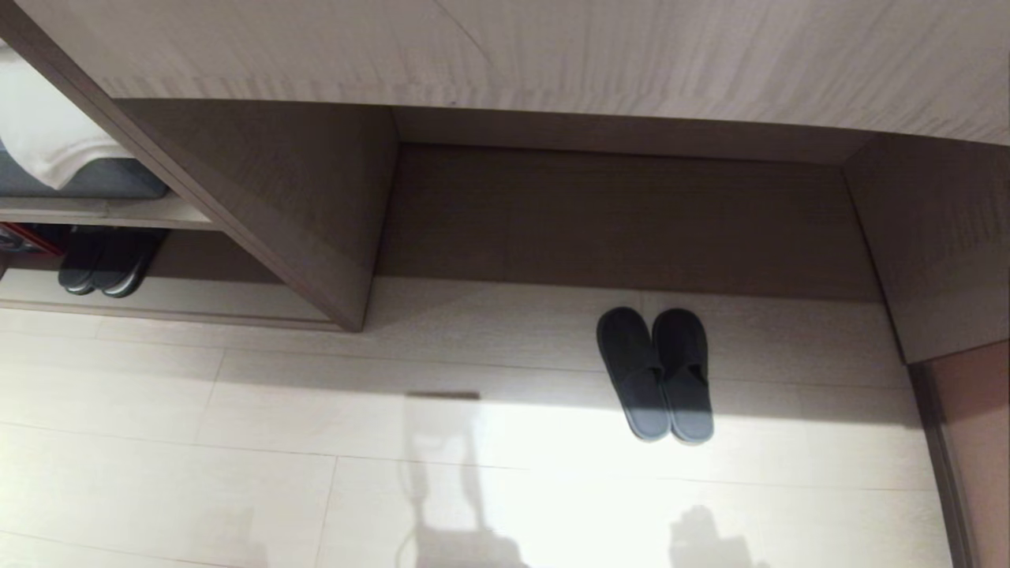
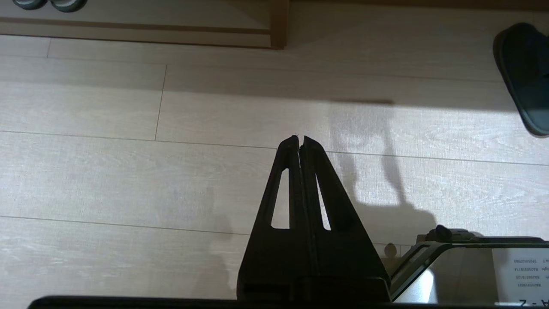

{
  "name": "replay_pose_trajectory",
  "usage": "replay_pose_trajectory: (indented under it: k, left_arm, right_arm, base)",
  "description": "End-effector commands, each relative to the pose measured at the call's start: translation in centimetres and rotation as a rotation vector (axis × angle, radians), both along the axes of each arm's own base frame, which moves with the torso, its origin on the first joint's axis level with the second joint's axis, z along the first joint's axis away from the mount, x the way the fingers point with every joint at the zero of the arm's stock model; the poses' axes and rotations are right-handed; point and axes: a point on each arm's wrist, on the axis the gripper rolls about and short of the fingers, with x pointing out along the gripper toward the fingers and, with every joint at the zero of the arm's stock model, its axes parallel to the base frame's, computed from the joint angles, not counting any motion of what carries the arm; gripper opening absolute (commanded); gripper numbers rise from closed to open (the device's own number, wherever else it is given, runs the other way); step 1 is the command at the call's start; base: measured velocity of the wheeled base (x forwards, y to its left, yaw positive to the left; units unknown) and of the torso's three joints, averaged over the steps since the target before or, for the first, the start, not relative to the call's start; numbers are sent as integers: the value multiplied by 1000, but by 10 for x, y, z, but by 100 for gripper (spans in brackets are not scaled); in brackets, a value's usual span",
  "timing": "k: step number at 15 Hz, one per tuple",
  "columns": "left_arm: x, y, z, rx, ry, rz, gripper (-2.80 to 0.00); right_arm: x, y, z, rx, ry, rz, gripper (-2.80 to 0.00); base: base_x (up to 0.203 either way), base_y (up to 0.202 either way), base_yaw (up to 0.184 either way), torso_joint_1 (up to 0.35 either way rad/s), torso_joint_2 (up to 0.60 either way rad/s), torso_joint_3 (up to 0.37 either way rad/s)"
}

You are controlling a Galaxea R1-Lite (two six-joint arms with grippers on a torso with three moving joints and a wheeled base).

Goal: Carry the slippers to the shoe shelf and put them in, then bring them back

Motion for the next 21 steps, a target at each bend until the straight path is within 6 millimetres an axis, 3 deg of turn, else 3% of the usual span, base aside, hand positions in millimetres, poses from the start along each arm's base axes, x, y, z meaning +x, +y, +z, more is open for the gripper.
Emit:
replay_pose_trajectory:
  k: [1, 21]
  left_arm:
    - [0, 0, 0, 0, 2, 0, -280]
    - [0, 0, 0, 0, 2, 0, -280]
  right_arm:
    - [0, 0, 0, -1, 0, 0, -280]
    - [0, 0, 0, 1, 1, -1, -280]
  base:
    - [0, 0, 0, 1, -1, 204]
    - [0, 0, 0, 3, 0, 202]
